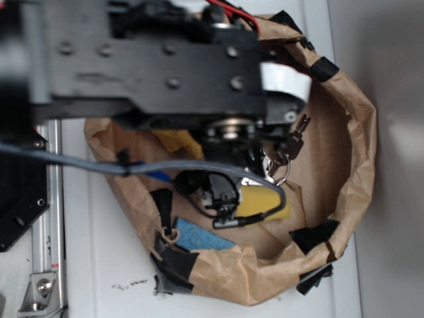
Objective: Grab the blue sponge.
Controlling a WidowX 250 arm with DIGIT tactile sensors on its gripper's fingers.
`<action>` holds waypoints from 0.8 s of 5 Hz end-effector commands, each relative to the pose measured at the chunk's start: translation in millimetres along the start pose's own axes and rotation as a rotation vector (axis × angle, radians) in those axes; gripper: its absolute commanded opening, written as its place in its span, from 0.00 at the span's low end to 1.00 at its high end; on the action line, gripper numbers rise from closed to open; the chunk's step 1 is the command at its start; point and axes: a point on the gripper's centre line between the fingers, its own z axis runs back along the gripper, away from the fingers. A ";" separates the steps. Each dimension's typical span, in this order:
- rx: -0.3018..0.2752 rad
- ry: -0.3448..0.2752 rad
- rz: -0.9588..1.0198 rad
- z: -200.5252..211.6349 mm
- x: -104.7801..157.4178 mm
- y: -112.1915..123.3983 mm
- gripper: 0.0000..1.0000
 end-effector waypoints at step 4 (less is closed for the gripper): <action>-0.145 -0.013 -0.524 -40.1 -24.9 -98.8 1.00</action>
